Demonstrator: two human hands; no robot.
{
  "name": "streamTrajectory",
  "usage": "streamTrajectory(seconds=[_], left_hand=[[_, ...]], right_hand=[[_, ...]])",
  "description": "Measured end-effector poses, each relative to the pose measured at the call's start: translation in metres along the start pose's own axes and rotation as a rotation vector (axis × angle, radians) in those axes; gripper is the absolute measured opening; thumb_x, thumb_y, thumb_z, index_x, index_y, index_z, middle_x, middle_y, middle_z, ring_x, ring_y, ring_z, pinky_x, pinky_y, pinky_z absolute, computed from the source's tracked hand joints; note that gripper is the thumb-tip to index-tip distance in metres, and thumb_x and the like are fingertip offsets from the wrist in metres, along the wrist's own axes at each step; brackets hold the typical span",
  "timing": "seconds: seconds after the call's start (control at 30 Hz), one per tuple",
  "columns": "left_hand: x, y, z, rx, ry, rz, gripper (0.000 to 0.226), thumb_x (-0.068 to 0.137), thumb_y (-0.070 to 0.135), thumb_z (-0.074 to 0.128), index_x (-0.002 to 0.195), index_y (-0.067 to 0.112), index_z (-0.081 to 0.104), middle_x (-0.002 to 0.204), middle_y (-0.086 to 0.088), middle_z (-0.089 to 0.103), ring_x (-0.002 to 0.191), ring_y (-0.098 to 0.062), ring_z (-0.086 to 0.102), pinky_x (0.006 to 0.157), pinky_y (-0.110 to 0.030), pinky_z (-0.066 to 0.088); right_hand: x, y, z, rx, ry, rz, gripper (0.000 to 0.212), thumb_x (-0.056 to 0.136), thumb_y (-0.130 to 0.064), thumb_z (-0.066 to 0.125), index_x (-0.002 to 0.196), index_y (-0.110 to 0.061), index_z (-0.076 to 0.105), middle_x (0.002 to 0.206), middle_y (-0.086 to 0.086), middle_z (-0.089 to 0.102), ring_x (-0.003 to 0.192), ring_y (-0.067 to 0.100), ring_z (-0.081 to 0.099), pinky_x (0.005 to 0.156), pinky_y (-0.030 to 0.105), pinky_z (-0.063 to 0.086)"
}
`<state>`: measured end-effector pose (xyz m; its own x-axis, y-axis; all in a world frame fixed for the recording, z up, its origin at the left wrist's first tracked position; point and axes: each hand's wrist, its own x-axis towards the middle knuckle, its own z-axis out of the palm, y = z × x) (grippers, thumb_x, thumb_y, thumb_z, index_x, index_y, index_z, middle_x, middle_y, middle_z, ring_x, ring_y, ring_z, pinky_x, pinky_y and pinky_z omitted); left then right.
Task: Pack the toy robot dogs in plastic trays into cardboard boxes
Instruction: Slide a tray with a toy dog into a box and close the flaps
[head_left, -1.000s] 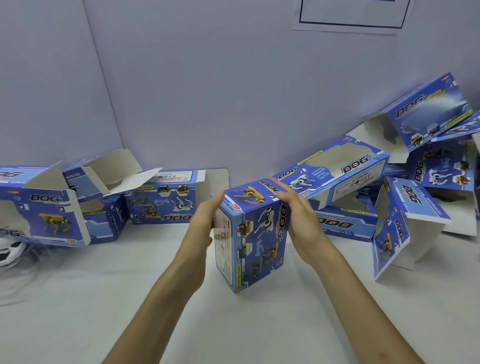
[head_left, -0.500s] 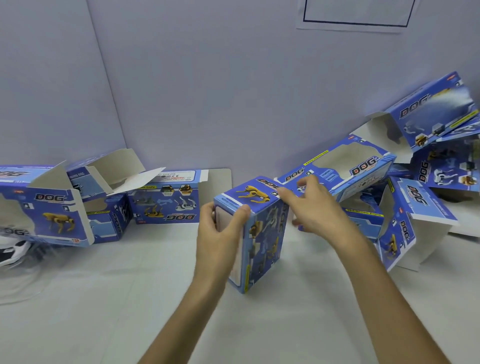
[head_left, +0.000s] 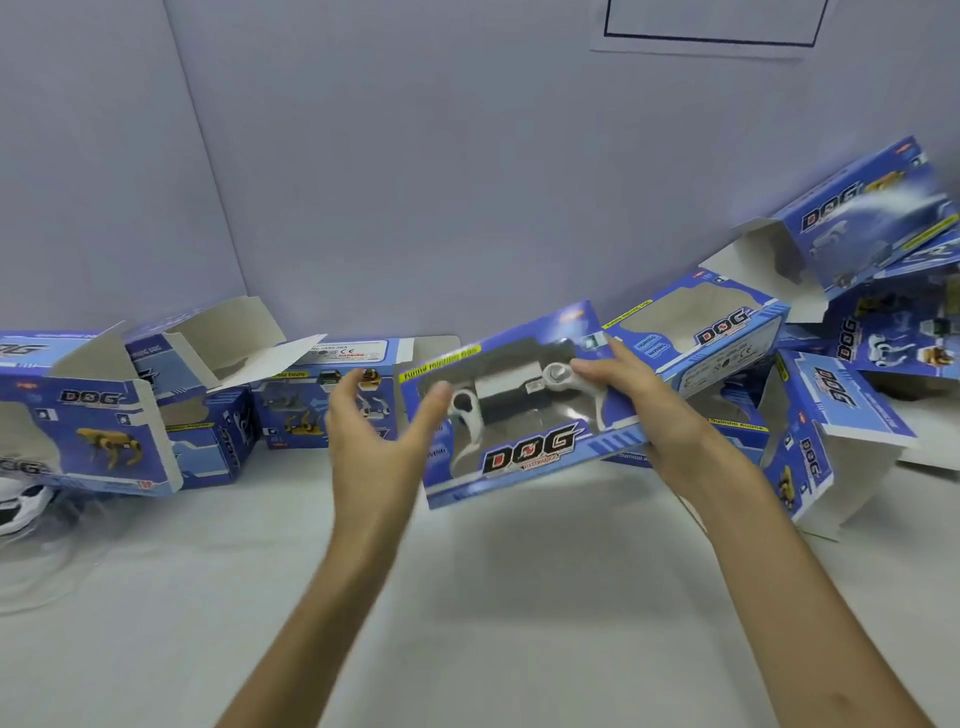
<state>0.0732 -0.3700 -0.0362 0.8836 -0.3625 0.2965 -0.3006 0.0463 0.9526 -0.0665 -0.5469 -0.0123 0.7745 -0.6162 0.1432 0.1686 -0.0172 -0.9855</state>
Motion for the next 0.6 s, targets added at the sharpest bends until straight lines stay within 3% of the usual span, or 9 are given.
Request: streamTrajectory(seconds=[0.07, 0.13, 0.2, 0.47, 0.53, 0.6], left_hand=[[0.012, -0.003, -0.014, -0.265, -0.279, -0.284, 0.072, 0.068, 0.065, 0.076, 0.128, 0.029, 0.059, 0.127, 0.01, 0.062, 0.108, -0.004, 0.062, 0.093, -0.03, 0.049], [0.016, -0.008, -0.021, -0.446, -0.455, -0.349, 0.042, 0.073, 0.058, 0.07, 0.107, 0.035, 0.076, 0.111, 0.008, 0.074, 0.101, -0.01, 0.071, 0.083, -0.035, 0.058], [0.016, -0.01, -0.021, -0.502, -0.455, -0.317, 0.03, 0.075, 0.054, 0.068, 0.1, 0.04, 0.077, 0.11, 0.006, 0.075, 0.099, -0.014, 0.072, 0.08, -0.034, 0.06], [0.018, 0.002, -0.027, -0.61, -0.336, -0.269, 0.018, 0.079, 0.044, 0.069, 0.087, 0.033, 0.08, 0.1, 0.001, 0.077, 0.082, -0.017, 0.075, 0.063, -0.033, 0.06], [0.016, 0.007, -0.027, -0.593, -0.329, -0.251, 0.02, 0.08, 0.044, 0.068, 0.088, 0.031, 0.08, 0.099, 0.002, 0.077, 0.081, -0.015, 0.075, 0.066, -0.033, 0.06], [0.011, 0.014, -0.026, -0.512, -0.302, -0.176, 0.029, 0.08, 0.046, 0.066, 0.102, 0.028, 0.075, 0.102, 0.007, 0.076, 0.088, -0.011, 0.073, 0.082, -0.037, 0.058]], right_hand=[[0.0, 0.003, 0.003, 0.069, 0.016, -0.014, 0.027, 0.075, -0.043, 0.072, 0.102, -0.041, 0.075, 0.101, -0.011, 0.076, 0.089, 0.012, 0.074, 0.086, 0.035, 0.055], [0.0, 0.009, 0.013, 0.156, -0.026, -0.057, 0.015, 0.076, -0.036, 0.07, 0.087, -0.037, 0.08, 0.093, -0.009, 0.077, 0.082, 0.01, 0.075, 0.071, 0.028, 0.058], [0.0, 0.017, 0.024, 0.182, -0.019, -0.08, 0.012, 0.078, -0.032, 0.07, 0.083, -0.035, 0.08, 0.089, -0.008, 0.078, 0.081, 0.009, 0.075, 0.063, 0.022, 0.057], [-0.001, 0.025, 0.043, 0.248, 0.033, -0.166, 0.018, 0.08, -0.032, 0.07, 0.072, -0.047, 0.077, 0.077, -0.02, 0.074, 0.077, -0.001, 0.073, 0.058, 0.017, 0.055], [0.0, 0.024, 0.04, 0.252, 0.009, -0.157, 0.011, 0.077, -0.032, 0.075, 0.072, -0.042, 0.078, 0.077, -0.017, 0.074, 0.077, 0.002, 0.073, 0.06, 0.02, 0.057], [0.001, 0.023, 0.033, 0.289, -0.008, -0.132, 0.008, 0.076, -0.032, 0.073, 0.078, -0.035, 0.08, 0.085, -0.011, 0.076, 0.083, 0.007, 0.073, 0.066, 0.025, 0.059]])
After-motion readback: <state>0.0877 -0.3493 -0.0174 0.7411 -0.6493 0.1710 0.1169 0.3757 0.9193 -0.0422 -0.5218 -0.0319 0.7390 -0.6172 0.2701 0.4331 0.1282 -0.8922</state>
